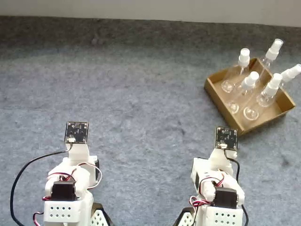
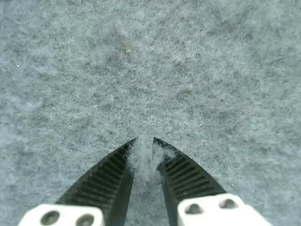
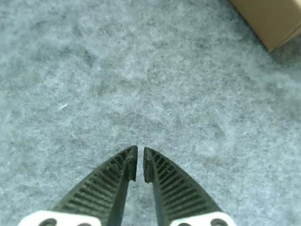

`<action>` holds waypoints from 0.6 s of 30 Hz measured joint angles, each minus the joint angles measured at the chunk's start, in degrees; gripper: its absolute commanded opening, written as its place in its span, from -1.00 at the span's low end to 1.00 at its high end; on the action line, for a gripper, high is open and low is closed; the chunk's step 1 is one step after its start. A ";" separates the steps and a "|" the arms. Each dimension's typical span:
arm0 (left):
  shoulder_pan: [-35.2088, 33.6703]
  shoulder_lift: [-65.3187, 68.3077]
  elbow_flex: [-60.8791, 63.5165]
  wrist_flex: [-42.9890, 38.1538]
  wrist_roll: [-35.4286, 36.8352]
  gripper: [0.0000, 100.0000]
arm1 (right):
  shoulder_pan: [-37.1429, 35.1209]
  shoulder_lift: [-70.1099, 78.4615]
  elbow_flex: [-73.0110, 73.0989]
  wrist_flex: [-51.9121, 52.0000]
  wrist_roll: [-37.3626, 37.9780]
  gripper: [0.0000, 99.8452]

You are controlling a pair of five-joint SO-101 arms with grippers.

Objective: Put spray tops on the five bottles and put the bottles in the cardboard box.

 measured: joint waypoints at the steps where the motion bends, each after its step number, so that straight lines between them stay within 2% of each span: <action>1: 0.00 0.00 0.00 0.00 0.00 -0.99 | 0.00 0.00 0.00 0.00 0.00 -0.99; 18: 0.00 0.00 0.00 0.00 0.00 -0.99 | 0.00 0.00 0.00 -0.44 0.00 -0.99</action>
